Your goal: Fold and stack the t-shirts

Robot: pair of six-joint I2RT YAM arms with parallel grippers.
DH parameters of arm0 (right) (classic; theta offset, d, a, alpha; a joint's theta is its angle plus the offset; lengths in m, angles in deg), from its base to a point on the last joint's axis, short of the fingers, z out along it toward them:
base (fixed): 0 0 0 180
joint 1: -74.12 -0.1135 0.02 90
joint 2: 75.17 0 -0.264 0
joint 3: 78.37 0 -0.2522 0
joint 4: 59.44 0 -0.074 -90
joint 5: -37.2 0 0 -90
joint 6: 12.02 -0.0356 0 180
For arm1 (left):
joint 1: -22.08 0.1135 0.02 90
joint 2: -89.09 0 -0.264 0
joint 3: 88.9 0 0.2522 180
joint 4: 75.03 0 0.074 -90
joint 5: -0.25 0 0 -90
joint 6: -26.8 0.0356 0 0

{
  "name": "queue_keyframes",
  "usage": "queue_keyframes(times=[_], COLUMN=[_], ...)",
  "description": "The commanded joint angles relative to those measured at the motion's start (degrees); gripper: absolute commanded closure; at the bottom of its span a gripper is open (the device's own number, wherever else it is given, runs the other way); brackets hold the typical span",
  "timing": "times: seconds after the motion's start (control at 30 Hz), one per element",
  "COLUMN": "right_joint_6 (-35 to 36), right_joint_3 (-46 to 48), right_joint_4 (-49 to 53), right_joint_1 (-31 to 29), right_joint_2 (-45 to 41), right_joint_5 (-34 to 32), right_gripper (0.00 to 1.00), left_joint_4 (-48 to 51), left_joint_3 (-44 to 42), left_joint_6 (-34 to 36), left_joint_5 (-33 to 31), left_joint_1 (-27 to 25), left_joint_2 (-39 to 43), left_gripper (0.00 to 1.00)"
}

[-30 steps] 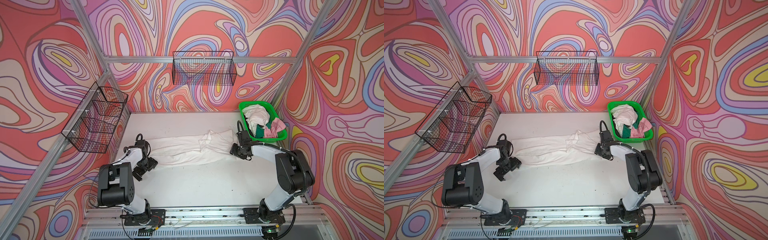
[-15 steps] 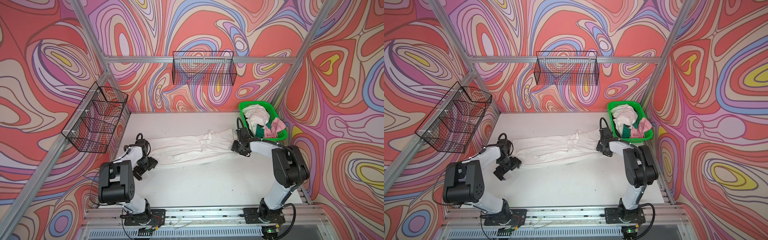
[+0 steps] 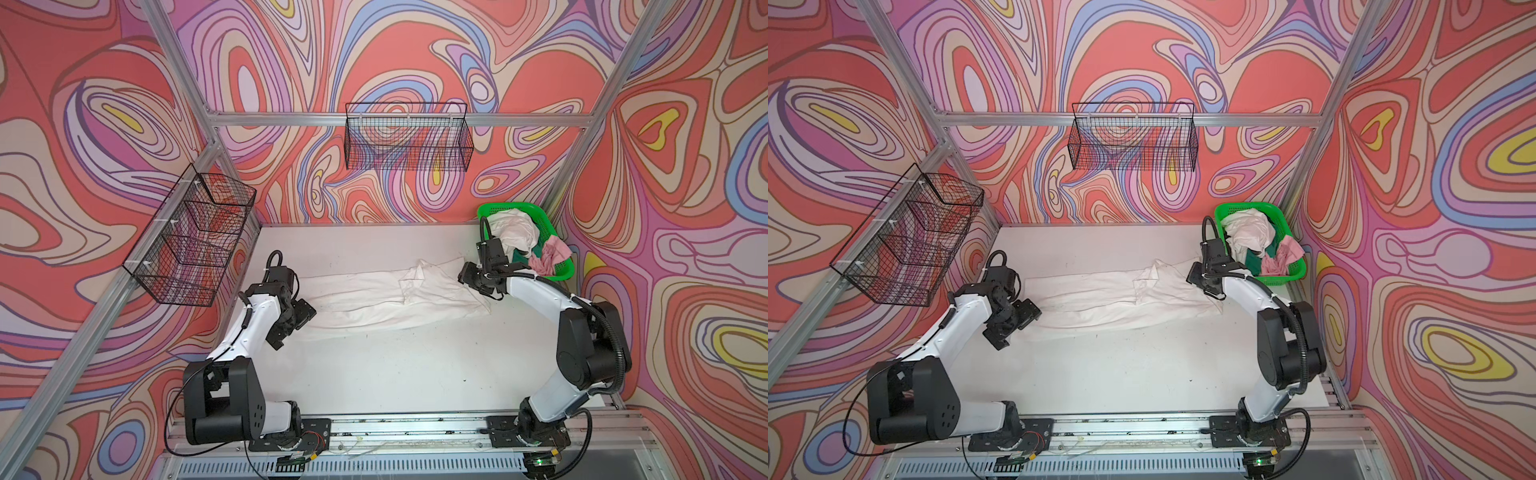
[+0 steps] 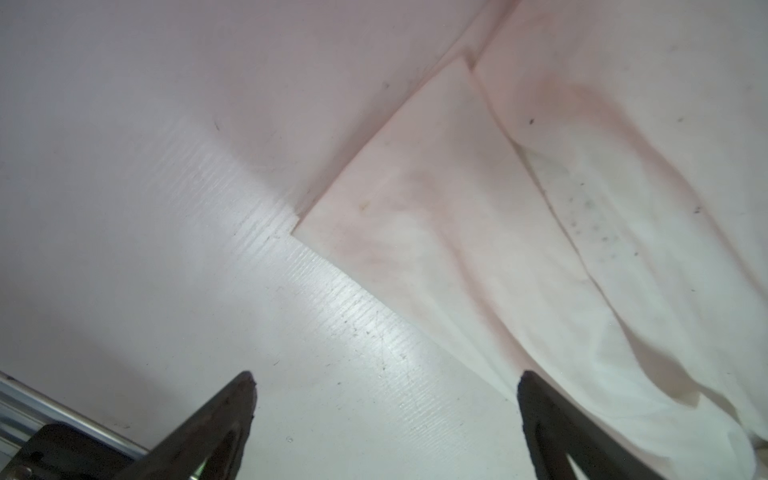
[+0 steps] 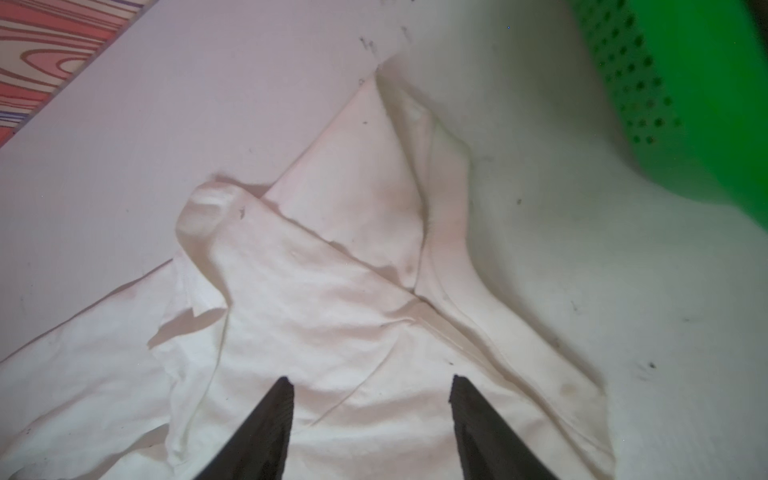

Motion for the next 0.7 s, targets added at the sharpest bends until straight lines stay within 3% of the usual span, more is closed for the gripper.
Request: queue_keyframes(times=[0.0,0.4,0.53,0.67], right_joint_6=[-2.42,-3.64,-2.75,-1.78], right_joint_3=[-2.61,-6.55,-6.66,-8.84], right_joint_4=[-1.49,-4.18,-3.99,-3.18], right_joint_1=[-2.35,-4.15,-4.08,-4.09], right_joint_2=[4.54,16.12,17.65,20.36], right_joint_5=[3.33,3.94,2.49,0.04], right_gripper=[0.36,0.37,0.37,0.37], left_joint_4=[-0.53,-1.58,-0.67,-1.53], left_joint_3=[3.58,15.95,16.61,13.67], left_joint_6=[2.33,2.62,1.91,0.83], left_joint_5=[-0.91,-2.83,-4.54,-2.1], left_joint_1=[-0.18,-1.32,-1.84,-1.92], left_joint_2=[-3.97,-25.1,-28.52,-29.02], left_gripper=[0.0,0.0,0.0,0.0])
